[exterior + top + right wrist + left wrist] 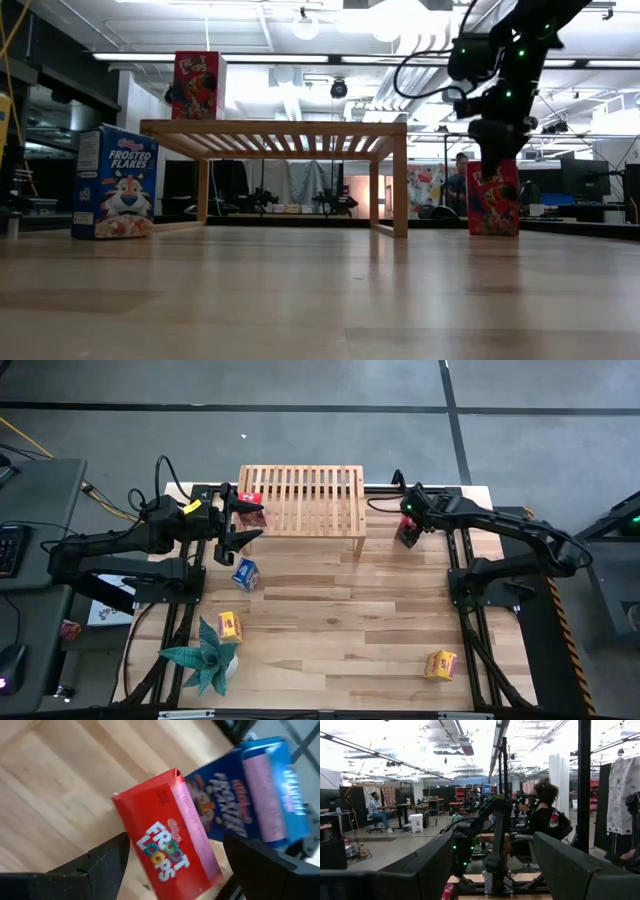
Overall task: Stack cereal on shelf
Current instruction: Put the red cereal box on the shelf aligned with the other red cereal box
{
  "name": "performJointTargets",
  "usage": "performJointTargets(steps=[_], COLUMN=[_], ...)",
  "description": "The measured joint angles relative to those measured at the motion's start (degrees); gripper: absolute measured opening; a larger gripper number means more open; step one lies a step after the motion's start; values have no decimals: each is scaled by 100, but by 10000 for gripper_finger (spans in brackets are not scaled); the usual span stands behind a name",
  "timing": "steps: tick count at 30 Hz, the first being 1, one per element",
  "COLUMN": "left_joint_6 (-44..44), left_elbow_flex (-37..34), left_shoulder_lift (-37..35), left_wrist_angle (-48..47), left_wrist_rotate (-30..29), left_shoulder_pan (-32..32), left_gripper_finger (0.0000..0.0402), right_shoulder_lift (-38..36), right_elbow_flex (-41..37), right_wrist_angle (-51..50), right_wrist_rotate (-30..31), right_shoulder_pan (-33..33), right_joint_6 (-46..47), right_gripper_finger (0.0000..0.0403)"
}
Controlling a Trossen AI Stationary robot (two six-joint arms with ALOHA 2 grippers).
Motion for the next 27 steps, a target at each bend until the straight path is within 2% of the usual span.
performJointTargets(steps=[6,9,13,18,22,24,27], left_joint_6=[2,3,6,9,11,13,33], left_elbow_flex=[0,0,0,0,0,0,-1], left_shoulder_lift=[0,0,2,2,1,-5,-17], left_wrist_angle=[-4,-15,-127,-145,-106,-103,-102], left_wrist_rotate=[-2,-2,-2,-4,-32,-106,-261], left_shoulder_pan=[0,-1,0,0,0,0,0], left_gripper_finger=[262,262,262,262,262,262,262], right_shoulder_lift=[37,34,34,32,-46,-118,-280], right_elbow_flex=[6,6,6,6,112,321,796], right_wrist_angle=[-22,-41,-49,-66,-266,-561,-1048], right_wrist_rotate=[-386,-390,-391,-447,-1270,-1773,-2161], right_shoulder_pan=[17,17,17,17,17,52,252], right_joint_6=[24,101,137,177,202,314,464], right_gripper_finger=[312,298,250,163,109,95,88])
